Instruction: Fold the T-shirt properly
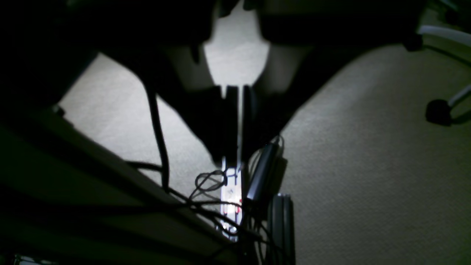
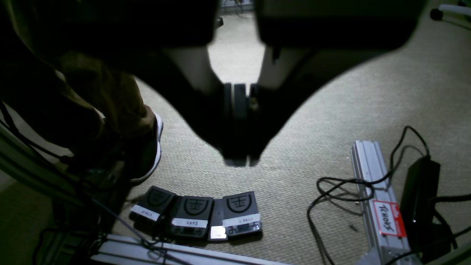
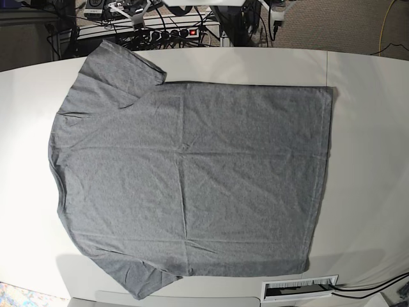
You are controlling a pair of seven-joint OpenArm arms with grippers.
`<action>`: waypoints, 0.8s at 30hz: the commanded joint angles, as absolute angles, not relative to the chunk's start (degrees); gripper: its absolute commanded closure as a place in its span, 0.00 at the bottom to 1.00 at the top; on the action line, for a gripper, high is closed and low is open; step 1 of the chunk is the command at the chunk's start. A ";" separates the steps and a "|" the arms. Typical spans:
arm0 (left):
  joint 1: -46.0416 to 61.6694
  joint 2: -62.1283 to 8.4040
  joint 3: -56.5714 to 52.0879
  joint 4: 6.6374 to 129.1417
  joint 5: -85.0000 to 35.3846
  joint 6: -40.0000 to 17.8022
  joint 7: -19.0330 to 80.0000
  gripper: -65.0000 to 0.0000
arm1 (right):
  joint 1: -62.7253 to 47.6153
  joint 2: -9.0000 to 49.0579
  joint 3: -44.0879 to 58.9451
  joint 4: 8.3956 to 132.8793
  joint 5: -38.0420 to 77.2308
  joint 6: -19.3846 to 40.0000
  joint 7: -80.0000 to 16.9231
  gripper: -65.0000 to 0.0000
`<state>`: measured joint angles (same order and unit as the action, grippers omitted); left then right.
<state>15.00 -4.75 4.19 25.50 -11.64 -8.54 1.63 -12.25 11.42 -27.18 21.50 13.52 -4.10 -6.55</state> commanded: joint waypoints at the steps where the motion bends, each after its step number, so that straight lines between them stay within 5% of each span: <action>1: 15.40 -4.80 4.34 25.69 -11.60 -8.78 1.48 1.00 | -12.56 11.99 -27.29 21.74 13.43 -4.29 -6.02 1.00; 24: 19.00 -5.02 4.34 28.18 -7.64 -8.80 1.48 1.00 | -15.97 12.25 -27.29 22.52 8.93 -4.25 -6.61 1.00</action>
